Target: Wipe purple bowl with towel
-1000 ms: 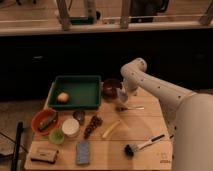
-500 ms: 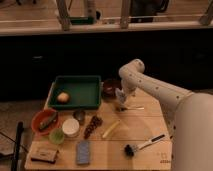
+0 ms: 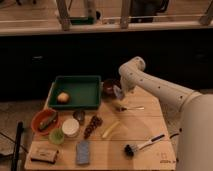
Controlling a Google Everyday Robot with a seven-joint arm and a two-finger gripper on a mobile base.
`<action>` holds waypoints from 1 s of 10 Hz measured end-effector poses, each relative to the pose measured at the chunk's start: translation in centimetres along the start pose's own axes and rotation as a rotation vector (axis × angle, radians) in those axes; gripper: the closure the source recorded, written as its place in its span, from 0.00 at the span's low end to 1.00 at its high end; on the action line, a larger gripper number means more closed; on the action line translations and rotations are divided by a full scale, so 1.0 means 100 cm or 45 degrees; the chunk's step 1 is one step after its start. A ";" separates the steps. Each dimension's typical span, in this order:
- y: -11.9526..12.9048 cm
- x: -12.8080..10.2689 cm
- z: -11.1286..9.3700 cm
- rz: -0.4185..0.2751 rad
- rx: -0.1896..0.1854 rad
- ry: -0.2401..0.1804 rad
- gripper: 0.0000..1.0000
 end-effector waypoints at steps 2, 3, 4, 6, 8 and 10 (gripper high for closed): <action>-0.010 -0.007 -0.004 -0.018 0.033 -0.026 1.00; -0.014 -0.010 -0.003 -0.022 0.040 -0.039 1.00; -0.019 -0.011 -0.001 -0.024 0.047 -0.053 1.00; -0.025 -0.011 0.003 -0.023 0.054 -0.074 1.00; -0.029 -0.012 0.004 -0.029 0.052 -0.093 1.00; -0.035 -0.011 0.009 -0.034 0.046 -0.095 1.00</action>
